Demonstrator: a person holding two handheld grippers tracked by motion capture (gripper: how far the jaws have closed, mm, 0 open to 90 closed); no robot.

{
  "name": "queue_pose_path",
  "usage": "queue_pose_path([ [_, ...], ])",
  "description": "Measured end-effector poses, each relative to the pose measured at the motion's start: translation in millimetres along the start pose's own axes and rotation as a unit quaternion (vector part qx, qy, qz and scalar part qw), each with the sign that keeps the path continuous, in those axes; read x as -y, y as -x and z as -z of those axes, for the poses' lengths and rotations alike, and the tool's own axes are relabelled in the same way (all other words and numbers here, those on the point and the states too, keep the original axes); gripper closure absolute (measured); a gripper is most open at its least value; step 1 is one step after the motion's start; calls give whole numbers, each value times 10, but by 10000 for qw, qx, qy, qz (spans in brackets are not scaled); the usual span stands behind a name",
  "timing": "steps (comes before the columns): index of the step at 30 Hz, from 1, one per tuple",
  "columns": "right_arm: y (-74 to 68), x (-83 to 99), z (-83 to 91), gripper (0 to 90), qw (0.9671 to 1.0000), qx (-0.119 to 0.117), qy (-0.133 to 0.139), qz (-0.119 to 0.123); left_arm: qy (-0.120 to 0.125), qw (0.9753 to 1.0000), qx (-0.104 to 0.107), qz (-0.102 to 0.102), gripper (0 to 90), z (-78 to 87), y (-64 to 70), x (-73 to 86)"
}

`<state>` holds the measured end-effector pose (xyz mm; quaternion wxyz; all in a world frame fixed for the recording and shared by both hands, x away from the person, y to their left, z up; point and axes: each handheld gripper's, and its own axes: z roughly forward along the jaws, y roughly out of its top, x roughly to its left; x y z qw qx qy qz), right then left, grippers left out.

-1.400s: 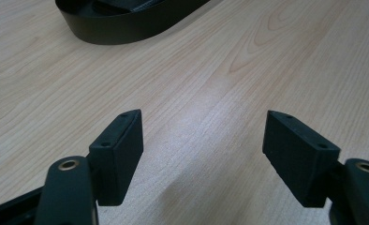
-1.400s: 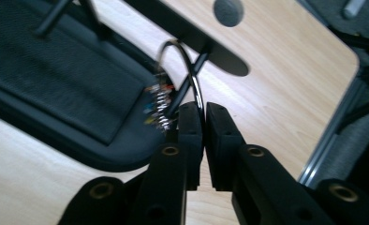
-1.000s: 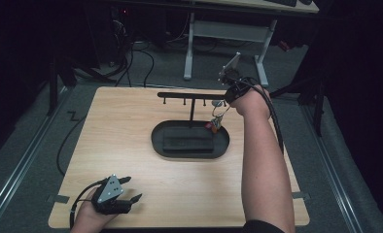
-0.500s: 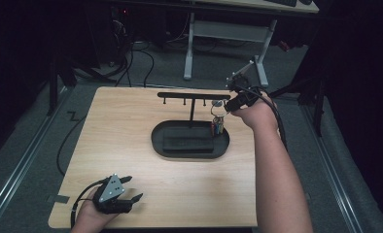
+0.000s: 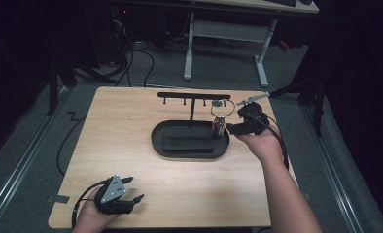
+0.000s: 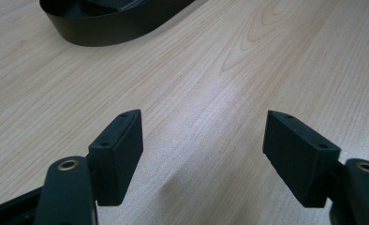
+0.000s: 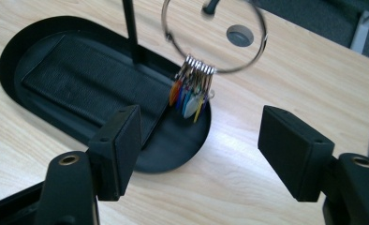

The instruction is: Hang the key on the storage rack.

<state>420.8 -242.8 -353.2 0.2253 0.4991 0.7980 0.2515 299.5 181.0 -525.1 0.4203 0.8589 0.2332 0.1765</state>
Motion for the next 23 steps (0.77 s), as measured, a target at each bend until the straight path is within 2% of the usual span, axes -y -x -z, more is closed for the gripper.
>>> queue_pose_path([
  [7,-94,577,-53,290,9978,-126,625,-195,-53,10000,15,-32,294,-19,15,-1],
  [11,-182,985,-144,273,9956,-59,904,-257,-70,10000,20,-48,294,-28,29,0],
  [13,-256,1252,-227,269,9949,-68,957,-314,-91,9999,31,-58,294,-34,37,3],
  [19,-453,1894,-417,250,9925,-170,1075,-559,-107,9999,45,-44,294,-42,46,10],
  [22,-522,2041,-416,248,9926,-93,1117,-474,-115,9999,62,-5,294,-45,49,13],
  [23,-532,2066,-374,248,9912,-124,1202,-549,-111,9999,64,1,294,-45,51,13],
])
